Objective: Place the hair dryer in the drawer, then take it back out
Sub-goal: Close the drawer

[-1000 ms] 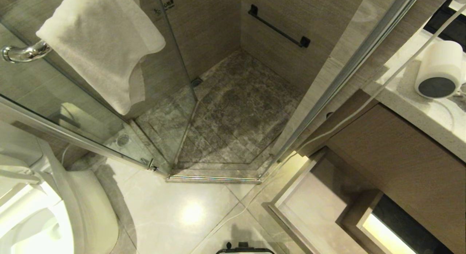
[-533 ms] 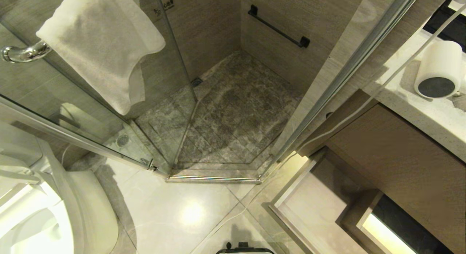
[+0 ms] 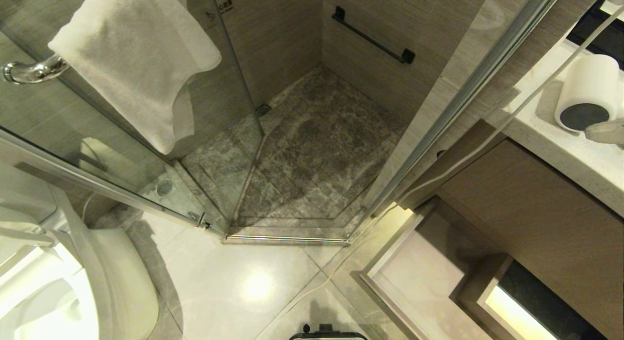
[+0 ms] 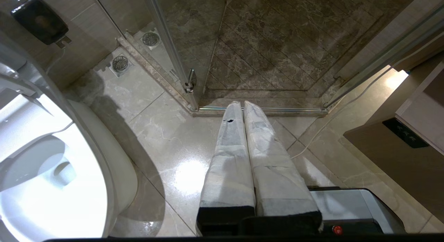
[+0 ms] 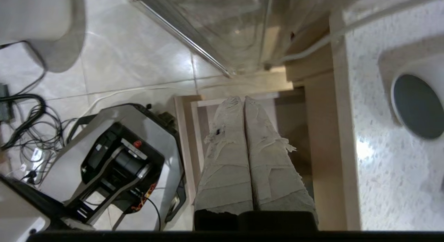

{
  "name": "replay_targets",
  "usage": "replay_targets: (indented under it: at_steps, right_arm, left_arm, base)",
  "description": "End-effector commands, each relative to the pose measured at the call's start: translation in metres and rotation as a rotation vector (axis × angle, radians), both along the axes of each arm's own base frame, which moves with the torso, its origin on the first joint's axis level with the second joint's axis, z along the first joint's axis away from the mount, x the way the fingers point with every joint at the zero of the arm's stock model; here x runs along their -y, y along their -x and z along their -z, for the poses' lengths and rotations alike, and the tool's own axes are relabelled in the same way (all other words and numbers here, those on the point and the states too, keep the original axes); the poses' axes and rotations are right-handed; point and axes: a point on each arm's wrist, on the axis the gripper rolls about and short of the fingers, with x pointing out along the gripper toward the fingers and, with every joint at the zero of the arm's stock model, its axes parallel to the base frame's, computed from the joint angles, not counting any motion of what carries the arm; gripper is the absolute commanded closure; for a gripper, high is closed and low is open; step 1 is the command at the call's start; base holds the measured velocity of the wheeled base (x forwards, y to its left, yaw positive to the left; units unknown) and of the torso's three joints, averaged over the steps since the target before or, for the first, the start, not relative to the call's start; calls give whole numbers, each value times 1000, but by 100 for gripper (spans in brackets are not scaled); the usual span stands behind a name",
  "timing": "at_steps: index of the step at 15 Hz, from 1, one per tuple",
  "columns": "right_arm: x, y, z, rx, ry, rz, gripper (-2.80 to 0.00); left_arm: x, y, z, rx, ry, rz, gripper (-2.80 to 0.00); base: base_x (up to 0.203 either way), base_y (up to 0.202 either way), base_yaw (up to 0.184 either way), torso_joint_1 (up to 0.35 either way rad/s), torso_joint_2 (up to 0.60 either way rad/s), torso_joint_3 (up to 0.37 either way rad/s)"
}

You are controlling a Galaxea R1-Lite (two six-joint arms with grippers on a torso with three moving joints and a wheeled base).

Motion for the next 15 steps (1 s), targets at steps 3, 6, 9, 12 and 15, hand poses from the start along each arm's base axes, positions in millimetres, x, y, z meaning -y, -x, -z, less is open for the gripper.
replay_targets:
  at_steps: [3,6,9,12,15]
  right_arm:
    - [-11,11,21,-13,34,99,0]
    - [-12,22,39,-16,41,100,0]
    - [-7,40,57,-23,35,201,0]
    - [0,70,86,22,17,332,0]
    - [4,108,105,120,-31,401,0]
  left_arm:
    - [0,0,0,-1,-1,-2,0]
    - [0,0,0,-1,-1,-2,0]
    - [0,0,0,-1,0,0,0]
    - [0,0,0,-2,1,-2,0]
    - [0,0,0,-1,1,-1,0]
  base:
    - [0,0,0,0,0,0]
    - [0,0,0,0,0,0]
    - [0,0,0,0,0,0]
    - [0,0,0,0,0,0]
    - [0,0,0,0,0,0]
